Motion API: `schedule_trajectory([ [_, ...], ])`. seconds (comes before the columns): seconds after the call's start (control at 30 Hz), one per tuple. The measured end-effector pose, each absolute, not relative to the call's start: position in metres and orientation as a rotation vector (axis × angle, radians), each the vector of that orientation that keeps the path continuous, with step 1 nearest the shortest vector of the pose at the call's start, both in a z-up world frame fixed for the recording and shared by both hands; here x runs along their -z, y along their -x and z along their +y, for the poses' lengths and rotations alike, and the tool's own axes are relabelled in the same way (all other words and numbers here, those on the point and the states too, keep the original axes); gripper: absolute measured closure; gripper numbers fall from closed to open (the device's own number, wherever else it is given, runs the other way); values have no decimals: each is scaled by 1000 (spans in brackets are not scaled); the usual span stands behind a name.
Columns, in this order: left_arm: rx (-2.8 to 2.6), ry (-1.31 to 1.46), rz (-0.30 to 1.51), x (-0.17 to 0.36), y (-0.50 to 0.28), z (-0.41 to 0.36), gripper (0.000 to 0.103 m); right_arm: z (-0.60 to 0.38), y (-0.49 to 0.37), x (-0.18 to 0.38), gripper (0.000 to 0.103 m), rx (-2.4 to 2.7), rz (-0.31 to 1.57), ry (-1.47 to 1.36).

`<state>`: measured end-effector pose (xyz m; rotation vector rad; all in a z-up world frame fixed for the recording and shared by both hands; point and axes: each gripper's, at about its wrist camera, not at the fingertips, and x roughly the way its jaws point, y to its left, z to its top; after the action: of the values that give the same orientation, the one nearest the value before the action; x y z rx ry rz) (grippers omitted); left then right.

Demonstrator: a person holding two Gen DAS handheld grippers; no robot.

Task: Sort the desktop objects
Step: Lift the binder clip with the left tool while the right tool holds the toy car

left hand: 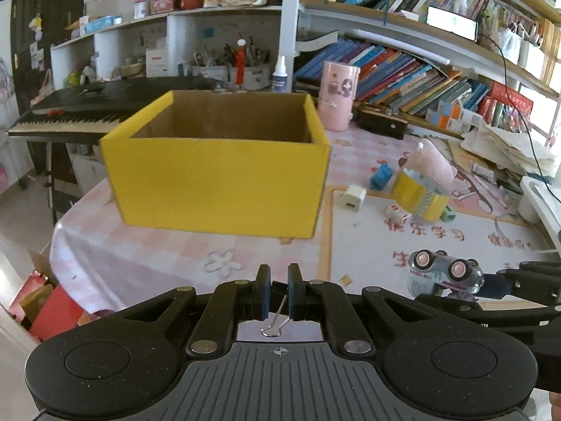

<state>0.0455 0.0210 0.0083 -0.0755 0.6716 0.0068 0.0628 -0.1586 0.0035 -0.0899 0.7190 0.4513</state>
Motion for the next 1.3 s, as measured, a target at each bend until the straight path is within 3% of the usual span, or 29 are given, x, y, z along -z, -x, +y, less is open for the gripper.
schedule_trajectory([
  [0.6, -5, 64, 636, -11, 11, 87, 95, -87, -1, -2, 63, -450, 698, 72],
  [1.3, -40, 104, 591, -17, 25, 110, 95, -58, 7, -11, 63, -497, 673, 137],
])
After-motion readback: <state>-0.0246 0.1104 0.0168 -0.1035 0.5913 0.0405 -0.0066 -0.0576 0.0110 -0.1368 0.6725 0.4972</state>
